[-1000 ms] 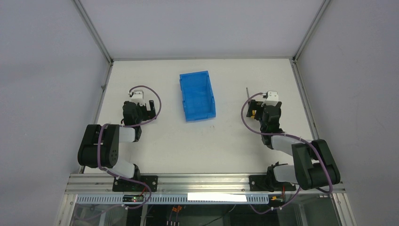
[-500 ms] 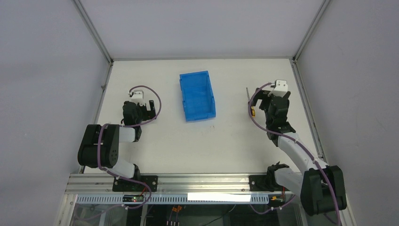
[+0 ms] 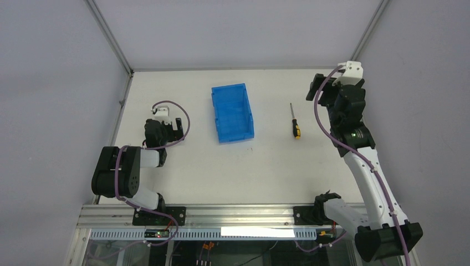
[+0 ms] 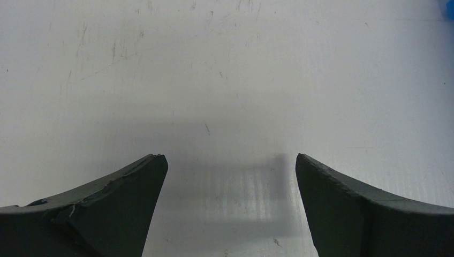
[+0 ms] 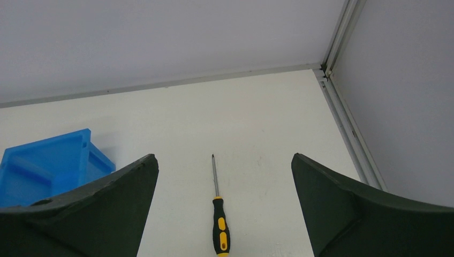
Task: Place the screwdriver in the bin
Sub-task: Pick up the screwdriver from the center of the board.
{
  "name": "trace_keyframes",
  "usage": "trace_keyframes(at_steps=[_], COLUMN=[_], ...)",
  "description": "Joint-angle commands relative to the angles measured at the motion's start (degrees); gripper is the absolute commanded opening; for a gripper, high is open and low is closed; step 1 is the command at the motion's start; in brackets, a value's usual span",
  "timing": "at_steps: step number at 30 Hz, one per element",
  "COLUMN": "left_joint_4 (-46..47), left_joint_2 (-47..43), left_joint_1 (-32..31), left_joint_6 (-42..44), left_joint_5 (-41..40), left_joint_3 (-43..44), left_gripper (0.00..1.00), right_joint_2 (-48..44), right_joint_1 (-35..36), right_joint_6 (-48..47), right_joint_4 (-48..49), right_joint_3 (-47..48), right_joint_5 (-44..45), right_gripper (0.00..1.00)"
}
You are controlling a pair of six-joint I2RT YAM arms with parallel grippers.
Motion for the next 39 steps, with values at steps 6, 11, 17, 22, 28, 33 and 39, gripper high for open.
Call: trace_keyframes(at_steps=[6,11,17,22,28,33,39], left_joint_4=[1.57,1.57,1.57,1.57,1.57,1.57,1.59], left_joint_2=[-1.13,-1.13,-1.20,-1.13,-1.20,-1.18,-1.13], left_joint_1=[-0.50,-0.50,-0.44,-0.50,-0.50,-0.50,-0.50], left_joint_6=[-0.23,-0.23,-0.23,-0.23,-0.23,-0.23,-0.23], left_joint_5=[-1.17,-1.14,-1.14,-1.19,-1.18,-1.13,-1.16], left_joint_3=[0.02,0.02,0.02,0.02,0.02,0.02,0.02], left_gripper=[0.99,0.99,0.99,0.99,0.99,0.99,0.99], right_joint_2=[1.51,2.05,4.83,8.77,16.60,23.09,30.18], right_joint_1=[0.28,0.29,0.29,0.29,0.22,-0.12,-0.41], right_joint_6=[0.56,0.82,1.44,1.86,2.63,3.40,4.03], right_joint_4=[-13.65,-16.46,-19.99,-21.49,-24.86,-24.72,-24.77], right_joint_3=[16.00,19.91,23.30,25.31,28.89,28.95,27.38], right_joint_5=[-1.70,-2.00,-1.75,-2.21,-4.38,-4.99,-6.07], right_gripper=[0.99,0.99,0.99,0.99,0.99,0.99,0.99])
